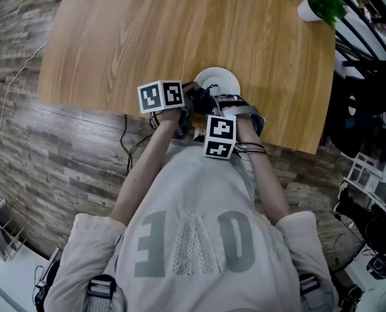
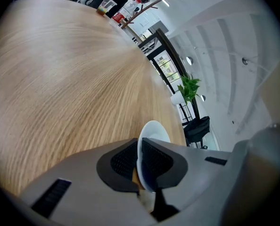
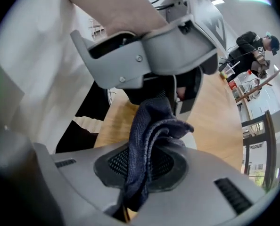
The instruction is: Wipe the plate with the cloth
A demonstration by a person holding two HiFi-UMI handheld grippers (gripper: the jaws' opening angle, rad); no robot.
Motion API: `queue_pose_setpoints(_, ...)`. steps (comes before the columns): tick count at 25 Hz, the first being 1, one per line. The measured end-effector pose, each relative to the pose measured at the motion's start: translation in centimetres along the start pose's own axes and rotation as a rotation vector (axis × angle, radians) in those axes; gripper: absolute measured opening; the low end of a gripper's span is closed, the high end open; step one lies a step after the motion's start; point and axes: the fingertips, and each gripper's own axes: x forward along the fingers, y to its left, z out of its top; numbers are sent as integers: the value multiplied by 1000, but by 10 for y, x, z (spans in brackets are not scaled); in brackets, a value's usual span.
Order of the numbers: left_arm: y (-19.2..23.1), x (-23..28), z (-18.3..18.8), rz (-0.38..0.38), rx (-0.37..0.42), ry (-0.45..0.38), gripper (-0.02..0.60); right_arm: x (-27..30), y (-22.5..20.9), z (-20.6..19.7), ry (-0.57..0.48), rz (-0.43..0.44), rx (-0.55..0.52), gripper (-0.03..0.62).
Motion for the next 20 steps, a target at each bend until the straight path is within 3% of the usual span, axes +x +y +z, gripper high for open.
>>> queue_pose_setpoints(6, -1, -1, 0, 1, 1, -9, 38, -4, 7, 3, -2, -3, -19, 57)
queue_pose_setpoints(8, -3, -7, 5, -13, -14, -54, 38, -7, 1, -1, -7, -12, 0, 57)
queue_pose_setpoints(9, -5, -13, 11, -29, -31, -91, 53, -9, -5, -5, -9, -26, 15, 57)
queue_pose_setpoints(11, -8, -25, 28, -55, -59, -167, 140, -14, -23, -14, -9, -68, 54, 57)
queue_pose_setpoints(12, -8, -31, 36, -56, -58, -194, 144, -15, -34, -18, -9, -90, 75, 57)
queue_pose_setpoints(16, -5, -53, 57, -18, 9, -257, 144, -13, -83, -22, -14, -165, 136, 57)
queue_pose_setpoints(20, -7, -70, 67, 0, 88, -301, 128, 3, -109, -9, 6, -181, 88, 57)
